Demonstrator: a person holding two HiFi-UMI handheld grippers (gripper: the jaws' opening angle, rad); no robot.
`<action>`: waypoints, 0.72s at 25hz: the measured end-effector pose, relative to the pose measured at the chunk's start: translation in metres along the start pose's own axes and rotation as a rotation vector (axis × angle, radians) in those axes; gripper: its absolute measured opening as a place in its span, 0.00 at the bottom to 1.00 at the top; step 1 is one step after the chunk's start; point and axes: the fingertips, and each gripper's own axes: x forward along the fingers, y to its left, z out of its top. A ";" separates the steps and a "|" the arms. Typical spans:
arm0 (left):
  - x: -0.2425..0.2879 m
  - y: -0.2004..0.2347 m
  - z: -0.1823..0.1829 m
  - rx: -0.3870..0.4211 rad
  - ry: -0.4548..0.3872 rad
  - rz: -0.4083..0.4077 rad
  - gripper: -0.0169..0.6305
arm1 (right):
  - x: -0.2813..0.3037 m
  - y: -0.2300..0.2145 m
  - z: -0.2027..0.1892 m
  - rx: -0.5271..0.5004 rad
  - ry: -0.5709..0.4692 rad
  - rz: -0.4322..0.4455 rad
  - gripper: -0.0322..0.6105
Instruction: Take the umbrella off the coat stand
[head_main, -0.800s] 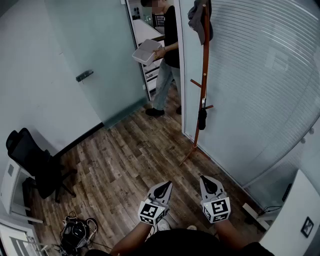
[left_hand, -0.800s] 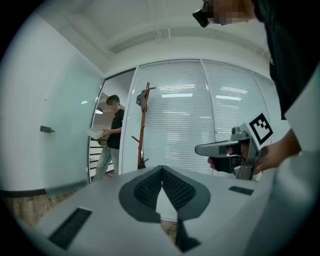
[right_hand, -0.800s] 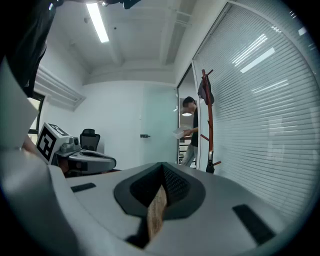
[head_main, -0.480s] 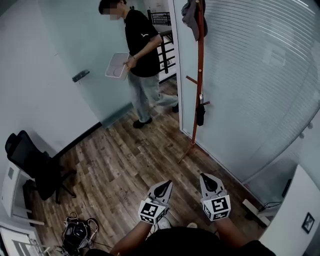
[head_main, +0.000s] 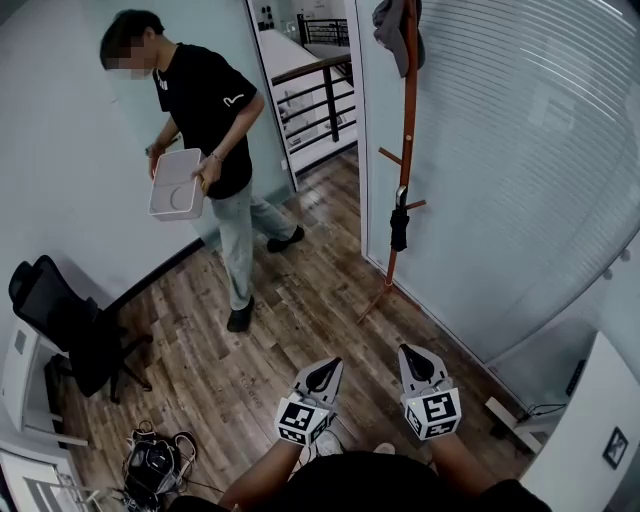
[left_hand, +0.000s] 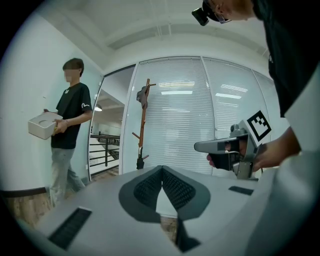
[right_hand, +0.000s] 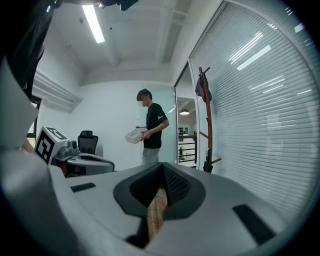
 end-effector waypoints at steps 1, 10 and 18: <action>-0.001 0.004 -0.001 0.000 -0.002 0.003 0.05 | 0.003 0.003 -0.001 0.002 0.003 0.003 0.06; -0.017 0.039 -0.018 0.011 0.018 0.002 0.05 | 0.032 0.029 -0.012 -0.016 0.048 -0.012 0.06; -0.029 0.065 -0.020 0.050 0.015 -0.052 0.05 | 0.053 0.037 -0.015 -0.044 0.057 -0.062 0.06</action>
